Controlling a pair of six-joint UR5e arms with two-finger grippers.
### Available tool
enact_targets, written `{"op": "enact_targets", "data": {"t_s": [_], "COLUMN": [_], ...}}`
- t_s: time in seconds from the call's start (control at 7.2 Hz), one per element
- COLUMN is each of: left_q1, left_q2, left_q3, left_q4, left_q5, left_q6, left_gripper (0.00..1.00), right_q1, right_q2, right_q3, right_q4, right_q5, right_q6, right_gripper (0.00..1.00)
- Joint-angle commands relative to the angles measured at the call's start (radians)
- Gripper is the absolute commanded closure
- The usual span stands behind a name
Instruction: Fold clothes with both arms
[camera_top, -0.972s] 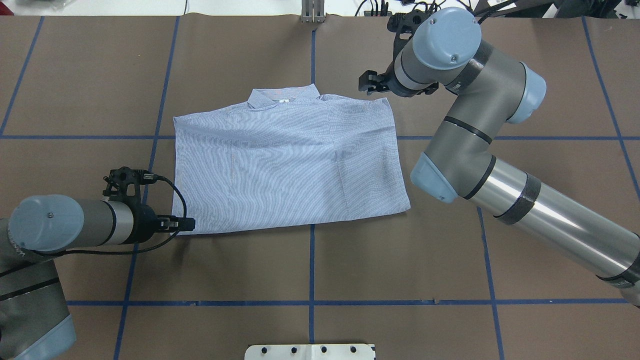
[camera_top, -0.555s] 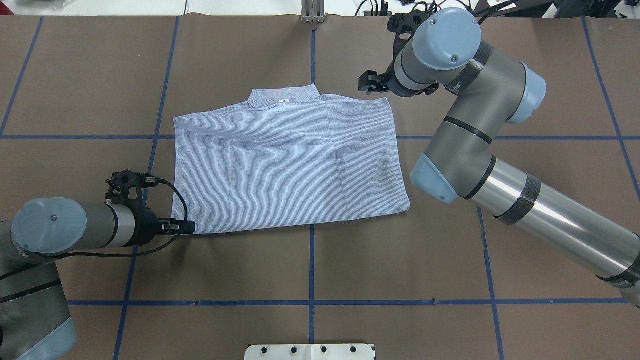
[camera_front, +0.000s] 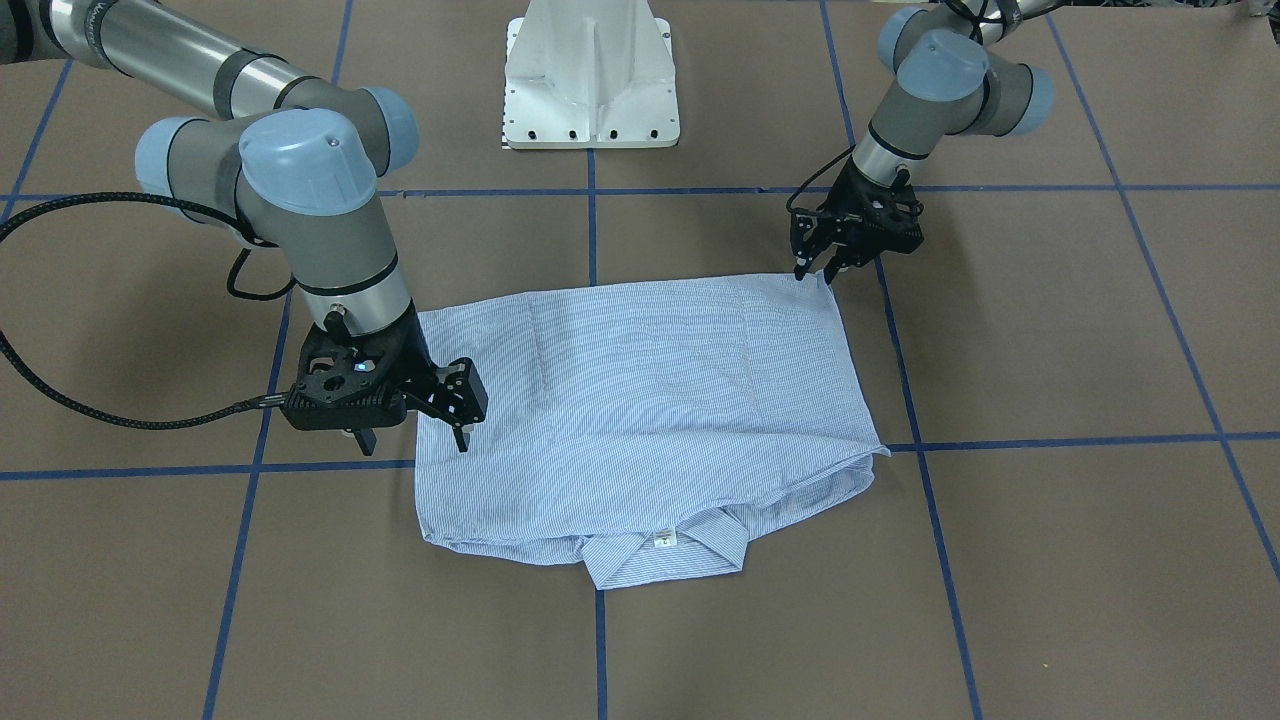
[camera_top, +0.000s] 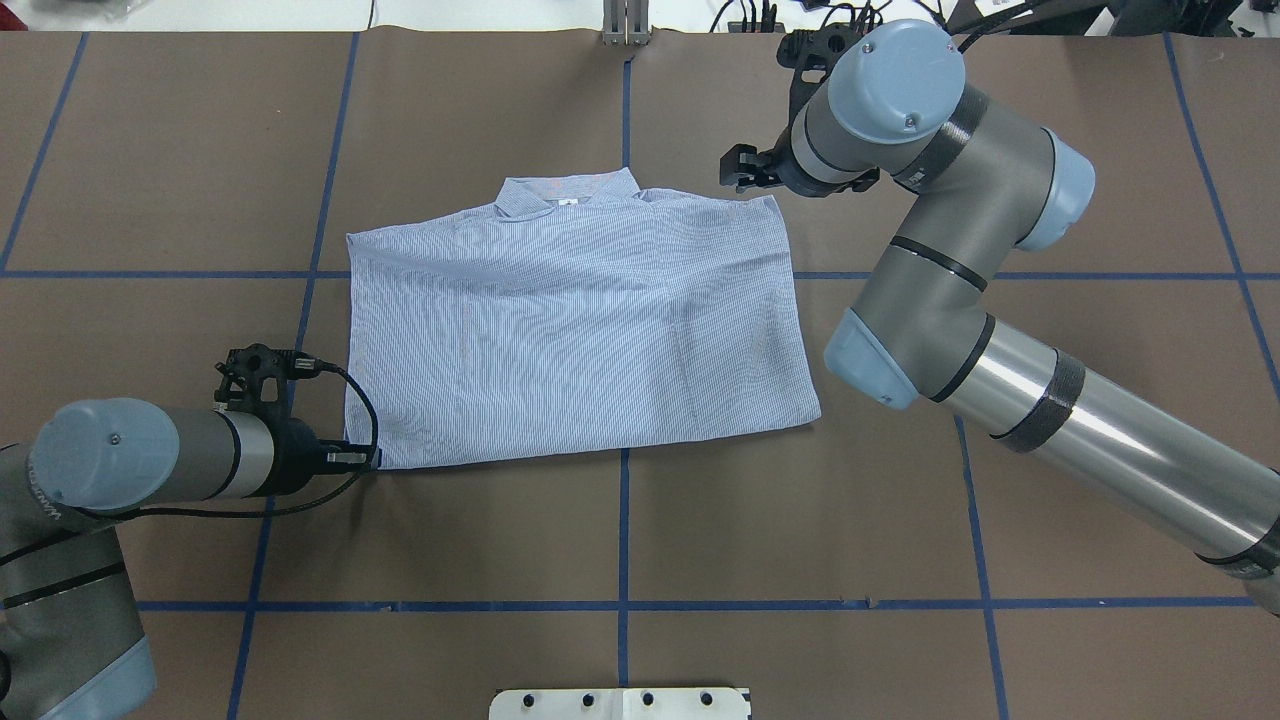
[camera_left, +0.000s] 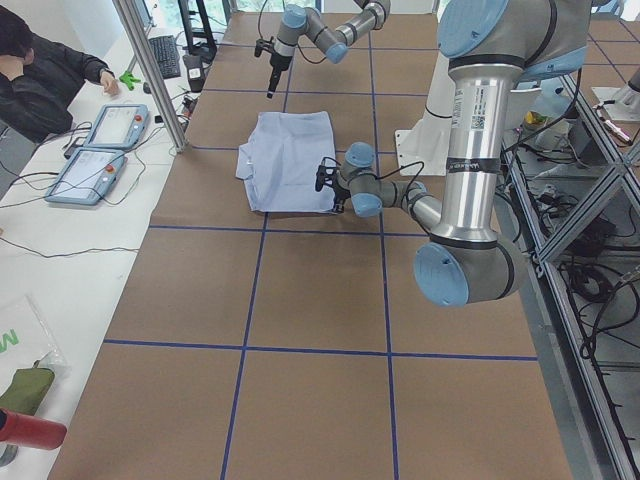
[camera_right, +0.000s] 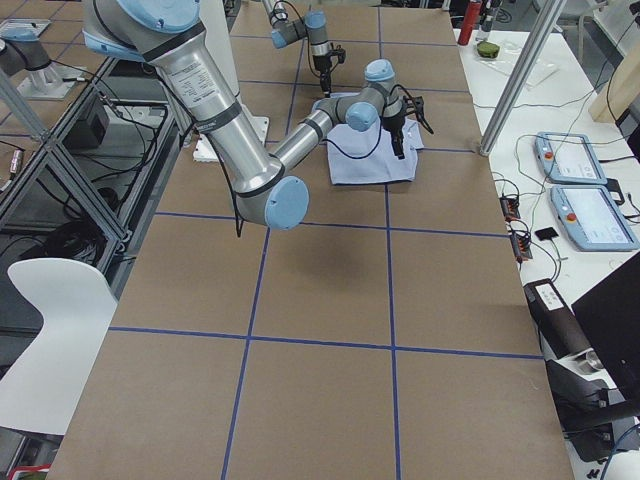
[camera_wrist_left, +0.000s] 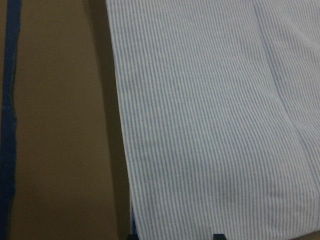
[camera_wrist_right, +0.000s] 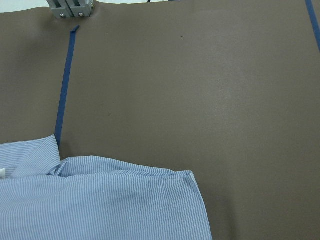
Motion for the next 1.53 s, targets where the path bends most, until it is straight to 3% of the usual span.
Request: {"op": "enact_targets", "data": {"t_s": [0.0, 0.42, 0.69, 1.11, 1.25, 1.39], "left_q1": [0.000, -0.018, -0.142, -0.332, -0.387, -0.444], "left_q2": [0.000, 0.014, 0.011, -0.108, -0.212, -0.364], "left_q3": [-0.001, -0.006, 0.017, 0.213, 0.326, 0.515], "left_q4": [0.000, 0.006, 0.017, 0.020, 0.021, 0.018], "left_q5": [0.000, -0.003, -0.003, -0.006, -0.006, -0.005], "left_q6": [-0.001, 0.020, 0.172, 0.348, 0.382, 0.422], "left_gripper": [1.00, 1.00, 1.00, 1.00, 1.00, 1.00], "right_q1": [0.000, 0.000, -0.002, -0.002, -0.002, -0.003], "right_q2": [-0.001, -0.001, 0.001, 0.001, 0.001, 0.001], "right_q3": [0.001, 0.001, -0.001, -0.001, -0.001, -0.001], "right_q4": [0.001, 0.001, 0.001, 0.001, 0.001, 0.001], "right_q5": [0.000, 0.000, 0.000, 0.000, 0.000, 0.000], "right_q6": [0.000, 0.000, -0.003, -0.002, -0.003, -0.003], "right_gripper": [0.00, 0.00, 0.00, 0.00, 0.00, 0.00]}}
